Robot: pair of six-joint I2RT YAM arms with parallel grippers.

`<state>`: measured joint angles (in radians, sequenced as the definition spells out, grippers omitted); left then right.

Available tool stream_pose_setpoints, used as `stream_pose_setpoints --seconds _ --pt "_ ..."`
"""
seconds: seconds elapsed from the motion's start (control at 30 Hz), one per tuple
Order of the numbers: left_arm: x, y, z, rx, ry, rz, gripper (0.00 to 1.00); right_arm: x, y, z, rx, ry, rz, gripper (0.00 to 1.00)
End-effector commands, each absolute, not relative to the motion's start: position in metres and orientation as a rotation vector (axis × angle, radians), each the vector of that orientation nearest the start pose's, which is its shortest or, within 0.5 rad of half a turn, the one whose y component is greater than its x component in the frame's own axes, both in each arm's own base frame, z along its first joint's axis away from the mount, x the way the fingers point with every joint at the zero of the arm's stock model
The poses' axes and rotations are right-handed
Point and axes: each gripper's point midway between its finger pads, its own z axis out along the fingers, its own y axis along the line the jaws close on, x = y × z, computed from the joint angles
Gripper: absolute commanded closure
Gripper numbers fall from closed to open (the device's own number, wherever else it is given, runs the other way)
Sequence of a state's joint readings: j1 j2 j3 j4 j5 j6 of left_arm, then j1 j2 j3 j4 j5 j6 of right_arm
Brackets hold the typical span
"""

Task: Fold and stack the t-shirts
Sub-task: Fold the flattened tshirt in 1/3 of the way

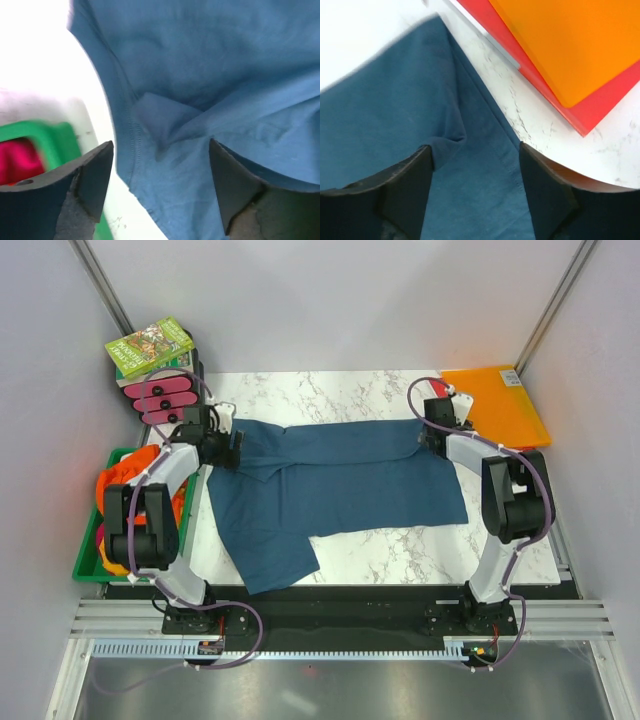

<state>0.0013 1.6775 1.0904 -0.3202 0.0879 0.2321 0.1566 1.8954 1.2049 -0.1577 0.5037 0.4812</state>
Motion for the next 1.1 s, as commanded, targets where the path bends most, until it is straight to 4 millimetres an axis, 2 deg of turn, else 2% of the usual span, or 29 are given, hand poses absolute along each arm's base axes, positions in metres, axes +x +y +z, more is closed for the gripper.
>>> stream_pose_setpoints --seconds 0.0,0.07,0.13,0.17,0.2,0.23,0.27,0.33,0.4,0.47,0.53,0.57,0.6,0.67,0.7,0.87,1.07 --pt "0.439 -0.014 0.164 0.267 2.193 -0.089 0.14 0.504 0.033 0.141 0.518 2.027 -0.141 0.20" --pt "0.447 -0.016 0.174 0.250 2.173 -0.107 0.16 0.509 0.046 0.141 0.478 2.049 -0.110 0.22" --pt "0.454 -0.019 0.160 0.233 2.210 -0.138 0.25 0.514 0.050 0.139 0.484 2.057 -0.095 0.36" --pt "0.459 -0.019 0.162 0.223 2.215 -0.143 0.28 0.516 0.052 0.133 0.479 2.071 -0.088 0.47" --pt "0.462 -0.021 0.155 0.211 2.235 -0.163 0.31 0.517 0.053 0.131 0.479 2.075 -0.088 0.66" --pt "0.464 -0.022 0.141 0.204 2.270 -0.175 0.36 0.518 0.054 0.127 0.485 2.080 -0.081 0.71" --pt "0.468 -0.024 0.137 0.203 2.277 -0.184 0.37 0.519 0.055 0.120 0.483 2.094 -0.089 0.73" --pt "0.469 -0.025 0.122 0.199 2.315 -0.189 0.39 0.519 0.050 0.118 0.506 2.093 -0.117 0.77" --pt "0.468 -0.024 0.118 0.206 2.326 -0.181 0.39 0.513 0.045 0.117 0.526 2.088 -0.144 0.78" --pt "0.466 -0.023 0.118 0.215 2.326 -0.172 0.39 0.508 0.042 0.122 0.542 2.072 -0.150 0.73" --pt "0.464 -0.021 0.120 0.232 2.320 -0.155 0.39 0.497 0.036 0.117 0.568 2.072 -0.172 0.74" --pt "0.461 -0.021 0.120 0.238 2.322 -0.150 0.39 0.494 0.034 0.122 0.578 2.059 -0.170 0.73" --pt "0.460 -0.018 0.120 0.238 2.322 -0.137 0.39 0.486 0.032 0.115 0.598 2.068 -0.180 0.73" --pt "0.456 -0.018 0.118 0.242 2.328 -0.134 0.39 0.479 0.029 0.115 0.615 2.063 -0.187 0.73" --pt "0.455 -0.019 0.118 0.247 2.329 -0.135 0.39 0.474 0.028 0.109 0.620 2.074 -0.191 0.72" --pt "0.446 -0.018 0.102 0.251 2.369 -0.137 0.39 0.459 0.017 0.104 0.631 2.090 -0.268 0.63" --pt "0.441 -0.013 0.081 0.244 2.437 -0.109 0.40 0.449 -0.002 0.114 0.630 2.083 -0.414 0.61"
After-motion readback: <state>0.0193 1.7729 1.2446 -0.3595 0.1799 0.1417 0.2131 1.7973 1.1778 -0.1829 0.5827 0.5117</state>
